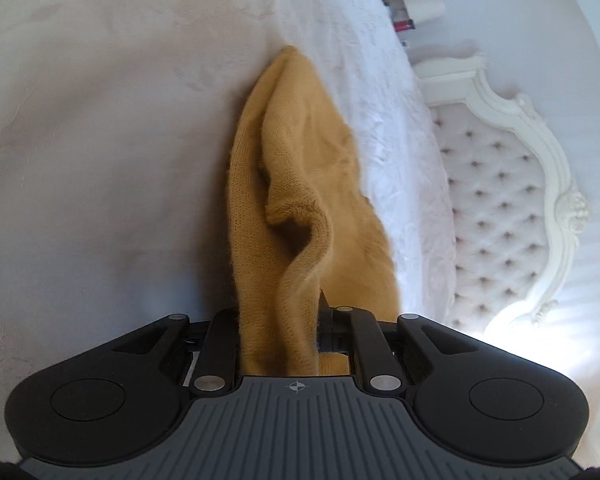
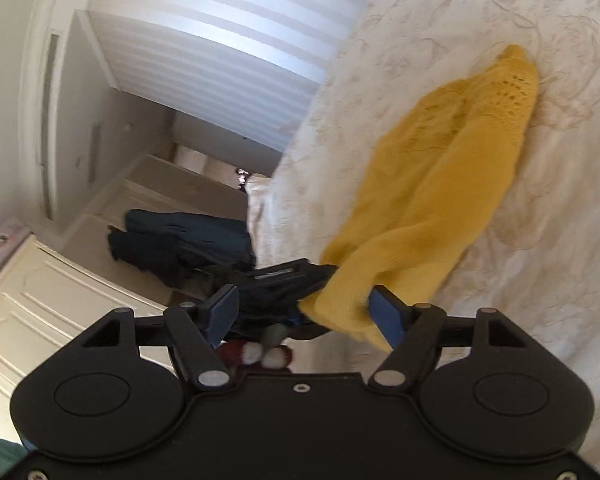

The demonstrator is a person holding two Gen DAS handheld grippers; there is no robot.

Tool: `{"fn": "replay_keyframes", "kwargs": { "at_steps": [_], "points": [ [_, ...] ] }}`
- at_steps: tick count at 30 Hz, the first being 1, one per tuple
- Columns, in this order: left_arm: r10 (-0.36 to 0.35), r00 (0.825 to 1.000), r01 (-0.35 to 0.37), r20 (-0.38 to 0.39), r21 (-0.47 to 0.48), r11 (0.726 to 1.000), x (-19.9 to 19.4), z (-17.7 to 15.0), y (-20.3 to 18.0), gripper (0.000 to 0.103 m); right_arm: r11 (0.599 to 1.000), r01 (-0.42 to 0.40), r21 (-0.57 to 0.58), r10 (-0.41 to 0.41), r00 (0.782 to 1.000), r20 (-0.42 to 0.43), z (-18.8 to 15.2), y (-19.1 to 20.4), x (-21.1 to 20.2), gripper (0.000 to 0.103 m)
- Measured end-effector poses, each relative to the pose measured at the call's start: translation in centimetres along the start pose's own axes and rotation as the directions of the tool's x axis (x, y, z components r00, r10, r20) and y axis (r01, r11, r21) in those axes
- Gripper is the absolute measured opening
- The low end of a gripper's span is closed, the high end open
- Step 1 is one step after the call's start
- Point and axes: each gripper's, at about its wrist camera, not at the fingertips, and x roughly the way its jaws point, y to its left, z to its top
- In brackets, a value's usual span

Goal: Fold small clothes

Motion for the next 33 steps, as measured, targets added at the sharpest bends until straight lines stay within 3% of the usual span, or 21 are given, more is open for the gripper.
{"fn": "replay_keyframes", "kwargs": {
  "at_steps": [2, 5, 8, 11, 14, 15, 18, 20, 22, 24, 26, 28, 29, 30, 33],
  "points": [
    [0.034, 0.999, -0.034, -0.011, 0.044, 0.998, -0.6, -0.1, -0.3, 0.016, 0.992, 0.129, -0.012, -0.128, 0.991, 0.022, 0.1, 0.6, -0.7, 0.078],
    [0.152, 0.988, -0.143, -0.026, 0.202, 0.969, -1.7, -0.5, -1.1, 0.024, 0.931, 0.352, -0.100, -0.345, 0.935, 0.086, 0.0, 1.6, -1.1, 0.078],
    [0.313, 0.950, -0.298, 0.023, 0.371, 0.879, -3.3, -0.7, -1.4, 0.025, 0.855, 0.493, -0.161, -0.472, 0.868, 0.152, -0.2, 2.3, -1.0, 0.076],
    [0.381, 0.916, -0.395, 0.127, 0.453, 0.799, -5.0, -1.0, -2.7, 0.025, 0.751, 0.602, -0.273, -0.565, 0.799, 0.208, -0.3, 3.7, 0.4, 0.071],
    [0.384, 0.882, -0.471, 0.275, 0.559, 0.682, -5.5, -1.6, -5.8, 0.026, 0.617, 0.682, -0.392, -0.634, 0.726, 0.266, -0.8, 4.6, 2.9, 0.070],
    [0.363, 0.872, -0.489, 0.327, 0.591, 0.642, -5.2, -1.9, -6.9, 0.034, 0.586, 0.696, -0.416, -0.645, 0.711, 0.281, -0.7, 4.7, 3.7, 0.070],
    [0.287, 0.868, -0.495, 0.406, 0.649, 0.578, -3.7, -2.6, -9.1, 0.060, 0.521, 0.717, -0.463, -0.661, 0.682, 0.313, -0.7, 4.4, 5.8, 0.070],
    [0.258, 0.867, -0.495, 0.427, 0.678, 0.543, -1.9, -3.1, -10.0, 0.062, 0.488, 0.724, -0.488, -0.671, 0.669, 0.320, -0.6, 4.0, 6.7, 0.069],
    [0.283, 0.857, -0.515, 0.431, 0.695, 0.502, 0.4, -3.1, -9.5, 0.062, 0.466, 0.732, -0.496, -0.689, 0.652, 0.315, -0.6, 3.1, 7.4, 0.069],
    [0.338, 0.845, -0.534, 0.414, 0.686, 0.493, 1.8, -2.9, -8.1, 0.062, 0.462, 0.747, -0.478, -0.717, 0.632, 0.295, -0.4, 1.6, 7.7, 0.069],
    [0.408, 0.831, -0.553, 0.379, 0.651, 0.520, 2.2, -2.2, -5.9, 0.065, 0.468, 0.767, -0.439, -0.743, 0.610, 0.275, -0.1, -0.1, 7.5, 0.069],
    [0.392, 0.855, -0.518, 0.339, 0.600, 0.610, 1.0, -1.5, -3.6, 0.067, 0.498, 0.789, -0.359, -0.762, 0.596, 0.254, 0.1, -1.2, 6.7, 0.075],
    [0.380, 0.861, -0.508, 0.336, 0.587, 0.630, 0.6, -1.4, -3.3, 0.067, 0.527, 0.789, -0.315, -0.756, 0.605, 0.252, 0.3, -1.3, 6.1, 0.074],
    [0.378, 0.863, -0.506, 0.336, 0.589, 0.630, 0.4, -1.5, -3.3, 0.067, 0.542, 0.789, -0.291, -0.745, 0.611, 0.267, 0.3, -1.0, 5.6, 0.071],
    [0.378, 0.862, -0.507, 0.338, 0.602, 0.617, 0.2, -1.7, -3.4, 0.068, 0.511, 0.793, -0.333, -0.706, 0.608, 0.364, -0.1, 1.3, 5.4, 0.071]
  ]
}}
